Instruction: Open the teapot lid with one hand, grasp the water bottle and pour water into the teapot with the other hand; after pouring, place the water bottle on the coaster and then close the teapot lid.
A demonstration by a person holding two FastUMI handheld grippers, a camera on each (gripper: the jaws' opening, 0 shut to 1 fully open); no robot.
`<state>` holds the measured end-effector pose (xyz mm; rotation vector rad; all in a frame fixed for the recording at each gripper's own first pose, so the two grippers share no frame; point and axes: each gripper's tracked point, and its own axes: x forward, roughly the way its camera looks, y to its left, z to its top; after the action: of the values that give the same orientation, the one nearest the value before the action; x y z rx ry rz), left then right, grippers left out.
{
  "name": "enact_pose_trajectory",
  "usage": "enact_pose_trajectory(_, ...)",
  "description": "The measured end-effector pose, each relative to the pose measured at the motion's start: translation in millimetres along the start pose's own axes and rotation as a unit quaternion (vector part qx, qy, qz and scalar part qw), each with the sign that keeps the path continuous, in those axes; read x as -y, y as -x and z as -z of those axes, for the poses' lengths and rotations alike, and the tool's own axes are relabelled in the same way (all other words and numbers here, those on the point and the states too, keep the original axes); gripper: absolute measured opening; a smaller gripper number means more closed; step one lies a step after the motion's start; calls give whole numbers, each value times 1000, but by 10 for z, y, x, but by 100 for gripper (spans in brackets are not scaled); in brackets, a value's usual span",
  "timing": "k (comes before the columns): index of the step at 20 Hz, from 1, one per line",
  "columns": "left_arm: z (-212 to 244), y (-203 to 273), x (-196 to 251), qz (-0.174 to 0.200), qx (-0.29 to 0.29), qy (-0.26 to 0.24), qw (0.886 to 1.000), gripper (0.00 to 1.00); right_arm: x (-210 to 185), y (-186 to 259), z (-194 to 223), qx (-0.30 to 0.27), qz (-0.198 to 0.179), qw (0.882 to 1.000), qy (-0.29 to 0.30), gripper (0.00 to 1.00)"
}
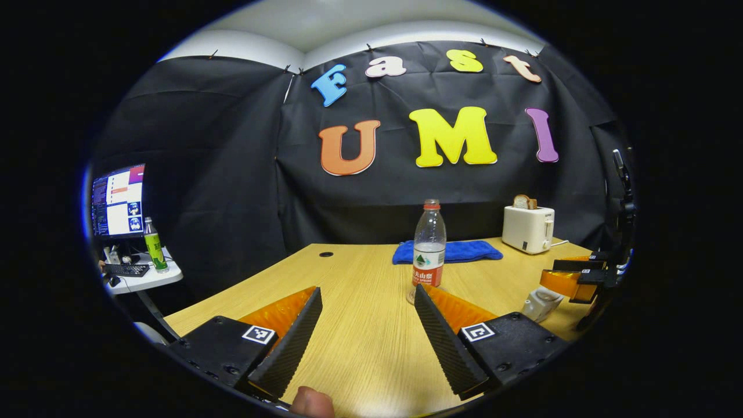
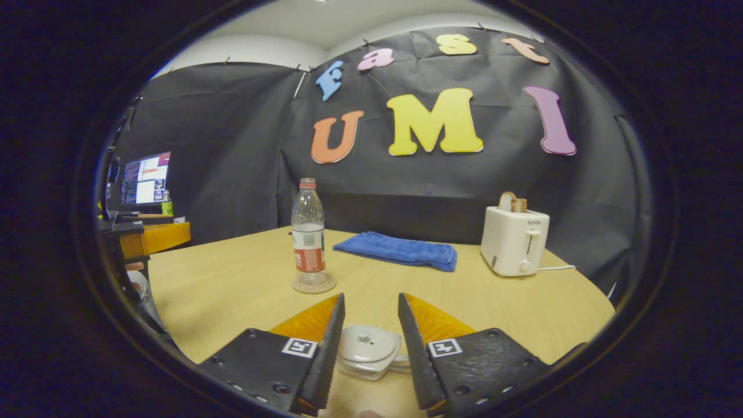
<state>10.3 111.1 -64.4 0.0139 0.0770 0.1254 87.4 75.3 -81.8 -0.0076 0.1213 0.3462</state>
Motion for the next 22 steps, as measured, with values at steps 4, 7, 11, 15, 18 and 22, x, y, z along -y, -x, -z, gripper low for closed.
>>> enact_pose_trajectory(4,-239,75,410,17,21,-2,1000,100,290,329,-293,30,47,998,-23,98)
enact_pose_trajectory(7,-430,107,724,26,42,13,999,100,523,678,-554,59,84,994,-26,98)
enact_pose_trajectory(11,-655,187,973,27,68,18,997,100,744,1078,-804,89,123,988,-10,97)
enact_pose_trajectory(15,-769,317,1003,31,83,-15,996,98,772,1263,-820,93,142,985,-10,97)
enact_pose_trajectory(18,-830,412,1059,43,89,-5,995,98,700,1273,-805,86,143,986,-4,97)
enact_pose_trajectory(22,-832,435,993,42,89,-5,995,98,589,1310,-845,88,149,985,9,96)
